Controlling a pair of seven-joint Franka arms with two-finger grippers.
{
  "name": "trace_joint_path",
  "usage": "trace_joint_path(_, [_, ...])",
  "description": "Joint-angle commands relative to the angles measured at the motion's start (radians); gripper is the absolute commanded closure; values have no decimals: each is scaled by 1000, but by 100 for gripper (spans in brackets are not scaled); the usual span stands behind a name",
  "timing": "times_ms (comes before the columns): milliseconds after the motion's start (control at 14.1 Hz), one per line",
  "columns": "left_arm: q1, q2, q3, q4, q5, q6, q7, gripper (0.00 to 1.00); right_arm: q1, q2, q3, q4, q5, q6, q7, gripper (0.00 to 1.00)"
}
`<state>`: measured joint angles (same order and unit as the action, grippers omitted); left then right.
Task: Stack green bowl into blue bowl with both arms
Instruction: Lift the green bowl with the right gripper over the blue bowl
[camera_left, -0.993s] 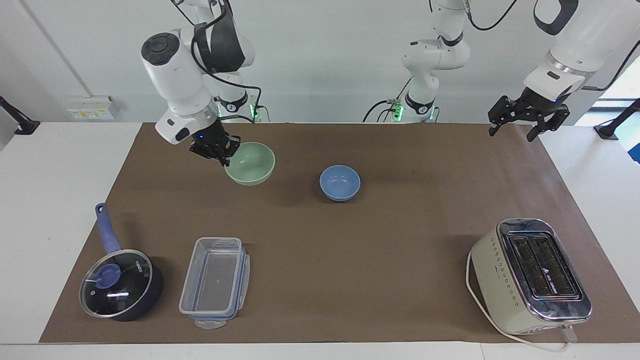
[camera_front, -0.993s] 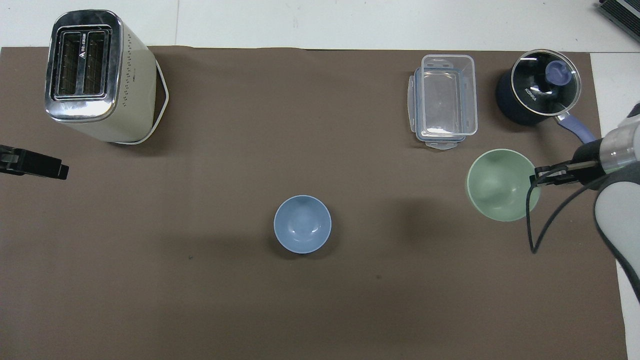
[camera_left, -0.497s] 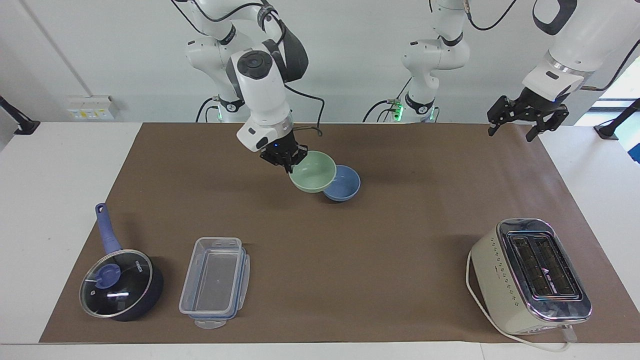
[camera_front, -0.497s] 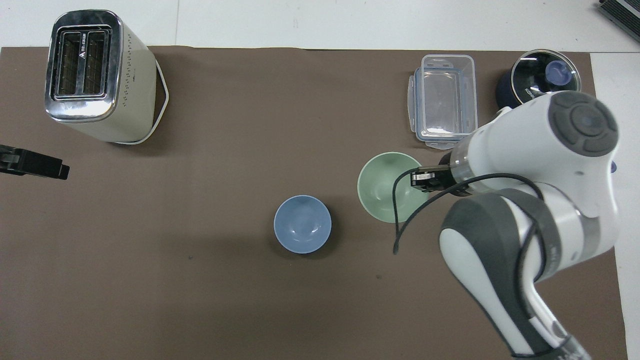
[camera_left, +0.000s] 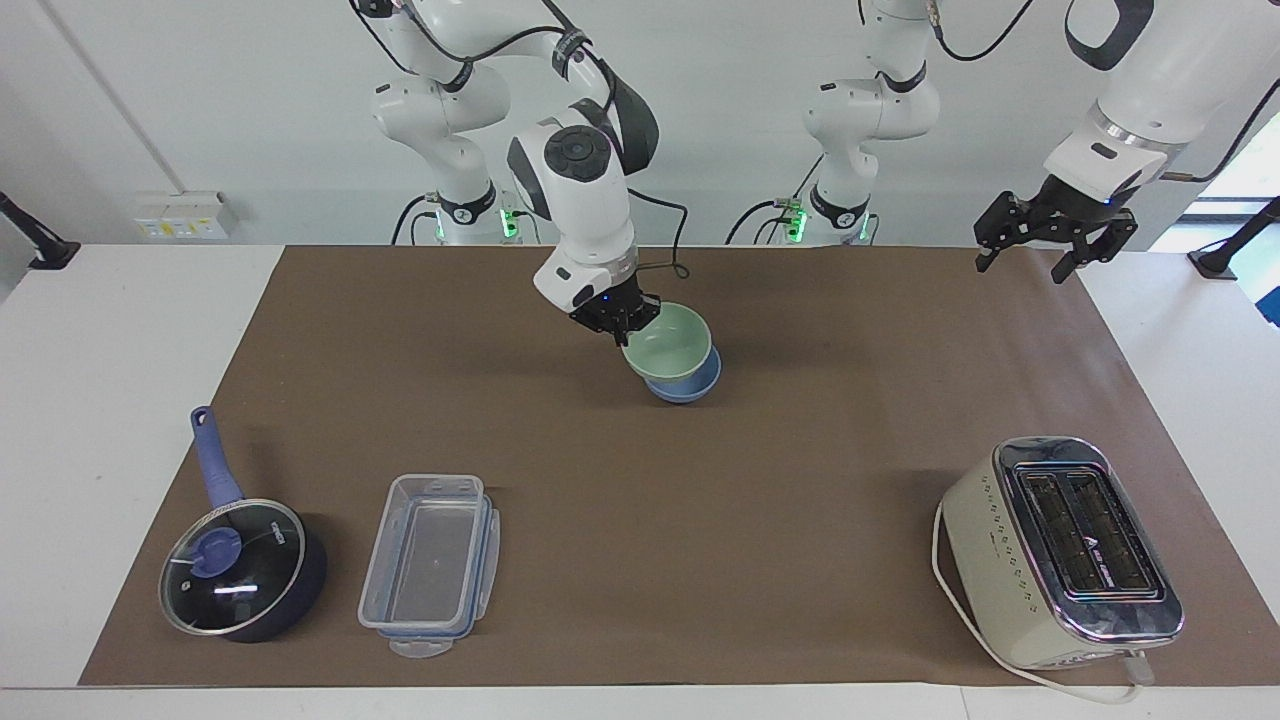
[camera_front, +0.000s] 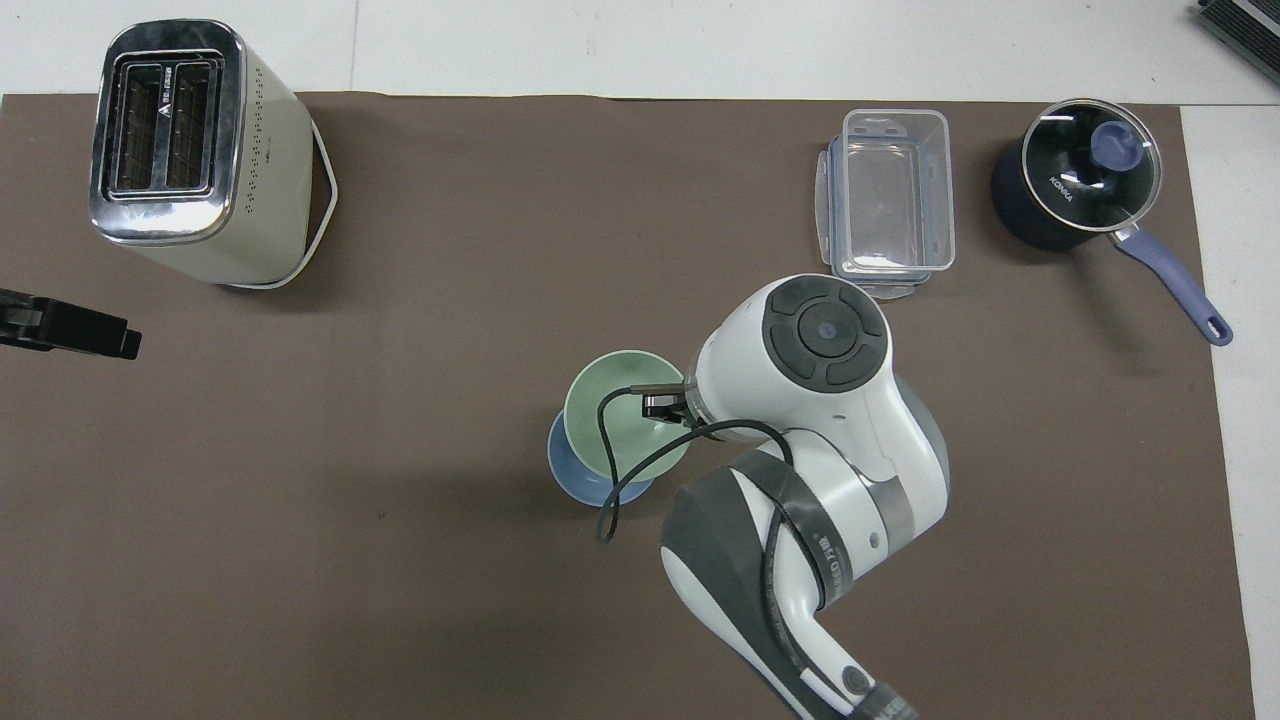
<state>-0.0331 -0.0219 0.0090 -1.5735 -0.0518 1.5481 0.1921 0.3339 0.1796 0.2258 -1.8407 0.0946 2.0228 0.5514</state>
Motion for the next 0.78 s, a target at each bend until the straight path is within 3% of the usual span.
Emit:
trace_joint_path(0, [-2,-7,-3,1,21,-9,-10,0,23,-6,0,-40,10,52,13,100])
trace_joint_path(709, [-2,-7,-3,1,21,-9,-10,0,31,31,0,-89,11,152,-27,100])
